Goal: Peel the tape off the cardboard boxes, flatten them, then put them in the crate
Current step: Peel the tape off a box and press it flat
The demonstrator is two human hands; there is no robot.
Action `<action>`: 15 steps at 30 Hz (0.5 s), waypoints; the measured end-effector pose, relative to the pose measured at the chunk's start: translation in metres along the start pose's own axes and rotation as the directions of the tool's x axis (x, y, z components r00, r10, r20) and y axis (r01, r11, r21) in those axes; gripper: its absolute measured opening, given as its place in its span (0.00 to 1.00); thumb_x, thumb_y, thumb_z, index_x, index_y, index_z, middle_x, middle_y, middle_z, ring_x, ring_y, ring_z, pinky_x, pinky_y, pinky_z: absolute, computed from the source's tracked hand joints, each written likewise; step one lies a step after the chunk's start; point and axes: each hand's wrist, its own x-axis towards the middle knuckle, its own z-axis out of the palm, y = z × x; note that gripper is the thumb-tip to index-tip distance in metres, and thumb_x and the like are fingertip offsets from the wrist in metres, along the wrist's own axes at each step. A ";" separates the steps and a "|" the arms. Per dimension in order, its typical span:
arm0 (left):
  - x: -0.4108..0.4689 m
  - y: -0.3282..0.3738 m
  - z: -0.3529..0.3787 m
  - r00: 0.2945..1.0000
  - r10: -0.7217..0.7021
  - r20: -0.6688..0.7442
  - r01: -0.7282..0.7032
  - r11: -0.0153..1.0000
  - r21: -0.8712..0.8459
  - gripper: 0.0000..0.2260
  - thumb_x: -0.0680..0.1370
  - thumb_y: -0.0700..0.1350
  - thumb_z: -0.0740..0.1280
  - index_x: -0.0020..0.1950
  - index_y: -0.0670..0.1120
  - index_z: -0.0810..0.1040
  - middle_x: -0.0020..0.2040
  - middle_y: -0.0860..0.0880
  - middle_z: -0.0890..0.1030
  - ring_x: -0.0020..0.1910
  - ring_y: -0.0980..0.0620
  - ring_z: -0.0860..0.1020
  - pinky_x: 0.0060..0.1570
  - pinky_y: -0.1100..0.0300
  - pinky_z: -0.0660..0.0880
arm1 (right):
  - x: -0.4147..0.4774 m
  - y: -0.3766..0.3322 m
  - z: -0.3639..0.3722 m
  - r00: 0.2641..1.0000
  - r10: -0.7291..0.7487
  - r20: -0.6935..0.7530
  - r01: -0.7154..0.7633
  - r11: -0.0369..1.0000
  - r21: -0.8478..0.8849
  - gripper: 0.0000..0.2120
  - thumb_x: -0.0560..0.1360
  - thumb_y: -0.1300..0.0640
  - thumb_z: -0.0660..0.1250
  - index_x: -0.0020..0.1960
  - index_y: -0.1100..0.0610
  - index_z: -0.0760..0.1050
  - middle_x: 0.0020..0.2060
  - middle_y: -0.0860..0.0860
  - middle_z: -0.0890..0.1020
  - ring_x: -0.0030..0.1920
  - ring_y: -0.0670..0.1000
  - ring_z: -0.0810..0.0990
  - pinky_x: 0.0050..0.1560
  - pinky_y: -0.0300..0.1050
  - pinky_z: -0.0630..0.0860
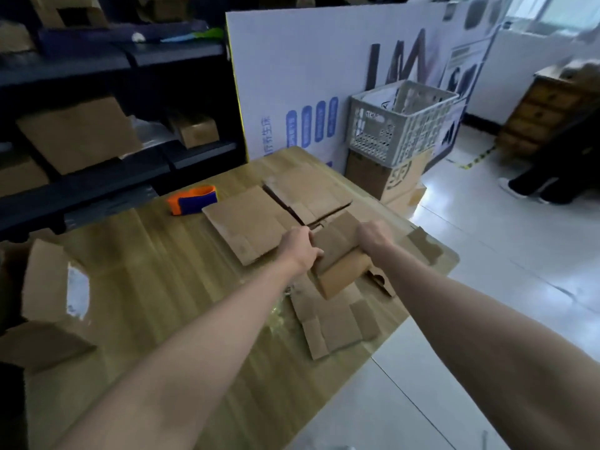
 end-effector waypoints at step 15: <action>0.006 0.025 0.079 0.996 -0.018 0.089 0.002 0.984 0.176 0.02 0.72 0.41 0.73 0.43 0.43 0.82 0.44 0.45 0.84 0.47 0.49 0.81 0.46 0.60 0.76 | 0.032 0.098 -0.011 0.850 -0.283 0.444 0.502 0.692 -0.520 0.35 0.74 0.51 0.68 0.76 0.47 0.53 0.76 0.46 0.53 0.75 0.60 0.42 0.72 0.61 0.46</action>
